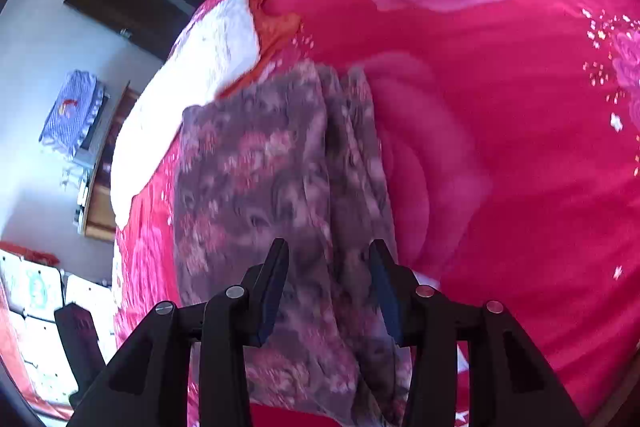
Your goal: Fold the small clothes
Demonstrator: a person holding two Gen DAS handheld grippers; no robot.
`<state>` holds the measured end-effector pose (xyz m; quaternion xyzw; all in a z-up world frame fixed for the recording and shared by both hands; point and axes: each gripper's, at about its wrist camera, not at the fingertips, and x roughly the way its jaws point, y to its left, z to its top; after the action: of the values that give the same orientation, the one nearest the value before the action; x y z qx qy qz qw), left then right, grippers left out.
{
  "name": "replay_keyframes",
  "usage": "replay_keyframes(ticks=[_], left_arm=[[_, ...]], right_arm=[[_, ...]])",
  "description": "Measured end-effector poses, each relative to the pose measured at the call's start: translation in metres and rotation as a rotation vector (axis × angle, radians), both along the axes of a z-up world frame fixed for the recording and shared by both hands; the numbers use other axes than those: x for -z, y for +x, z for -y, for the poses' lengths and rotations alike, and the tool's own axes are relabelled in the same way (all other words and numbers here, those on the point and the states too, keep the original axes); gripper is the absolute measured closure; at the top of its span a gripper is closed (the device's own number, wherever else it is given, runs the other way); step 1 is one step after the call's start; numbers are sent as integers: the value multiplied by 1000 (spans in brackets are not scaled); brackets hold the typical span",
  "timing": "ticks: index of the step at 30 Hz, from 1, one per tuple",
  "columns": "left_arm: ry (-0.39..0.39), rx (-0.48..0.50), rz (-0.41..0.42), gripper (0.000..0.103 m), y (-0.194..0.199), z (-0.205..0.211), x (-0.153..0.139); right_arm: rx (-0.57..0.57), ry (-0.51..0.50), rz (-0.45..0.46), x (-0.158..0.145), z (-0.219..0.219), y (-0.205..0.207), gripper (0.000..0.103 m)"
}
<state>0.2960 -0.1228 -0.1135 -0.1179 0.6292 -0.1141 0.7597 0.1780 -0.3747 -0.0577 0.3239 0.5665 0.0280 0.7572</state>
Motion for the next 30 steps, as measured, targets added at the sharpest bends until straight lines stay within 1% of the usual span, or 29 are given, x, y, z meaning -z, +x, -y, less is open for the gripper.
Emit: replay_keyframes(ticks=[1, 2, 3, 4, 6, 7, 8, 10, 11, 12, 13, 14, 15, 16, 17, 18, 20, 21, 22, 23, 25, 27, 28, 30], left_arm=[[7, 6, -4, 51, -2, 2, 0], [15, 14, -4, 51, -5, 4, -2], [26, 23, 1, 51, -6, 5, -4], [36, 32, 10, 51, -8, 7, -7], [53, 41, 17, 51, -10, 10, -10], [63, 41, 14, 51, -12, 12, -10], [75, 45, 6, 51, -13, 14, -9], [110, 54, -3, 51, -15, 20, -8], [118, 62, 2, 51, -17, 22, -9], [123, 70, 12, 51, -18, 23, -11], [132, 75, 23, 51, -20, 24, -13], [141, 78, 29, 51, -22, 25, -13], [146, 79, 27, 51, -23, 26, -13], [145, 80, 22, 51, -24, 27, -13], [142, 79, 18, 51, -26, 28, -13], [143, 80, 16, 51, -26, 28, -13], [149, 90, 21, 51, -29, 29, -15], [153, 97, 25, 51, -30, 30, -17], [159, 102, 32, 51, -31, 30, -19], [163, 104, 41, 51, -33, 30, -21], [160, 103, 50, 51, -35, 30, -24], [162, 101, 46, 51, -36, 30, -24], [162, 101, 42, 51, -37, 30, -24], [162, 99, 30, 51, -38, 30, -22]], right_arm=[[-33, -3, -14, 4, -6, -9, 72], [-62, -19, -7, 3, -12, -16, 87], [-92, -35, 17, -2, -17, -20, 97], [-91, -48, 58, -13, -18, -23, 97], [-22, -16, 132, -30, -10, -31, 99], [13, -6, 127, -29, -5, -33, 99], [21, -18, 90, -22, -3, -33, 99], [4, -70, -17, -2, -3, -35, 99], [0, -77, -34, 0, -5, -39, 99], [8, -61, -20, -3, -4, -42, 96], [31, -28, 9, -10, -2, -48, 91], [50, -9, 23, -15, 0, -54, 91], [54, 9, 30, -18, 0, -59, 84], [53, 14, 29, -18, 1, -65, 70], [51, 8, 21, -16, 0, -71, 65], [43, -5, 5, -12, -3, -75, 63], [12, -39, -21, -6, -10, -81, 70], [0, -77, -23, -7, -13, -82, 89], [-10, -98, -9, -11, -14, -83, 99], [-8, -83, 23, -18, -12, -88, 99], [37, -55, 98, -35, -7, -92, 99], [73, -50, 127, -42, -1, -96, 99], [80, -55, 116, -40, 1, -95, 99], [79, -66, 45, -22, 2, -95, 100]])
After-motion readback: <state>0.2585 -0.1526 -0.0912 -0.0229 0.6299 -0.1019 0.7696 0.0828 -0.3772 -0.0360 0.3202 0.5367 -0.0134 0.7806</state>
